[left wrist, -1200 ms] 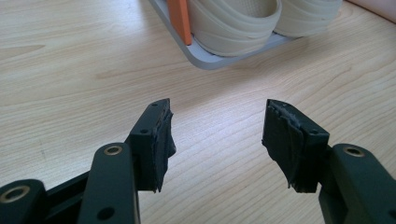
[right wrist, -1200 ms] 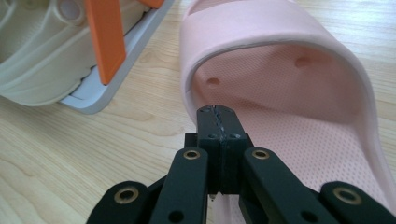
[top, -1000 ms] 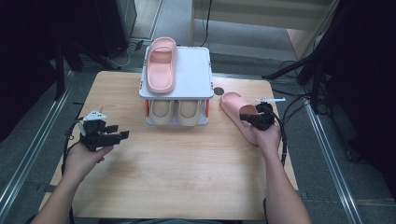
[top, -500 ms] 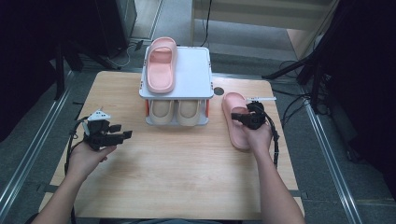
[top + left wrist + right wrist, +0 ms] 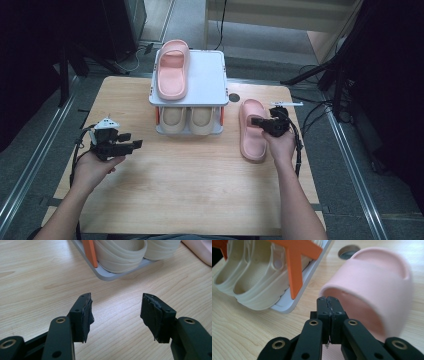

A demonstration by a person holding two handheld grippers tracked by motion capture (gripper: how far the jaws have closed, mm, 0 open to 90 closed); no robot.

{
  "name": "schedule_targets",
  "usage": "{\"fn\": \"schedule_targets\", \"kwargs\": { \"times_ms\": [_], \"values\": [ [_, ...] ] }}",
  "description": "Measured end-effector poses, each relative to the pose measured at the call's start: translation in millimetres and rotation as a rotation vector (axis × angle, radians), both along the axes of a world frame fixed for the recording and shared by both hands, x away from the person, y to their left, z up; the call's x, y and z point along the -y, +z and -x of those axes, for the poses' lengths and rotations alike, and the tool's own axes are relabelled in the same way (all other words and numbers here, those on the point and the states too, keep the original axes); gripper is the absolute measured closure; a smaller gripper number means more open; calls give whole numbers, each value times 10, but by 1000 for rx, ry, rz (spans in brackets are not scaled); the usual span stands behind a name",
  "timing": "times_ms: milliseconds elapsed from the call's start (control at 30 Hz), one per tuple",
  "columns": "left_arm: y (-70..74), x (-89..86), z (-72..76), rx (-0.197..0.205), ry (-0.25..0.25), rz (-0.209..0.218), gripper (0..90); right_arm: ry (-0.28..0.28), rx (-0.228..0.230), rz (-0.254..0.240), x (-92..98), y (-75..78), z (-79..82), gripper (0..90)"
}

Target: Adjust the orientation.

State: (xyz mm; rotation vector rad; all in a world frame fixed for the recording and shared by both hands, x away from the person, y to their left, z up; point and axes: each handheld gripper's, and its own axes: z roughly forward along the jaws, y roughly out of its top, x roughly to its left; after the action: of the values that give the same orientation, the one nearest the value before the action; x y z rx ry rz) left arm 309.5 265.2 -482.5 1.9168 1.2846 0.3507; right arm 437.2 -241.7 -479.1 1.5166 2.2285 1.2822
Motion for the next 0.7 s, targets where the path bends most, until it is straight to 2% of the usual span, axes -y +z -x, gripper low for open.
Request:
{"fn": "schedule_targets", "kwargs": {
  "times_ms": [167, 267, 400, 533, 567, 633, 700],
  "values": [
    [-6, 2, -25, -15, -7, 1, 424, -30, 52, 54, 134, 111, 68, 859],
    [-12, 7, -43, -25, -13, -5, 423, -52, 58, 31, 248, 126, 81, 829],
    [-26, 24, -63, -27, -16, -2, 423, -77, 69, 13, 351, 105, 86, 724],
    [-19, 35, -84, -39, -19, -1, 424, -70, 41, -39, 411, -6, 45, 653],
    [-16, 35, -86, -39, -19, 1, 424, -81, 34, -40, 421, -48, 26, 639],
    [-11, 32, -91, -37, -18, 2, 424, -89, 22, -5, 427, -112, -3, 606],
    [-10, 32, -94, -39, -22, -1, 424, -88, 4, -3, 428, -167, -18, 600]
  ]
}}
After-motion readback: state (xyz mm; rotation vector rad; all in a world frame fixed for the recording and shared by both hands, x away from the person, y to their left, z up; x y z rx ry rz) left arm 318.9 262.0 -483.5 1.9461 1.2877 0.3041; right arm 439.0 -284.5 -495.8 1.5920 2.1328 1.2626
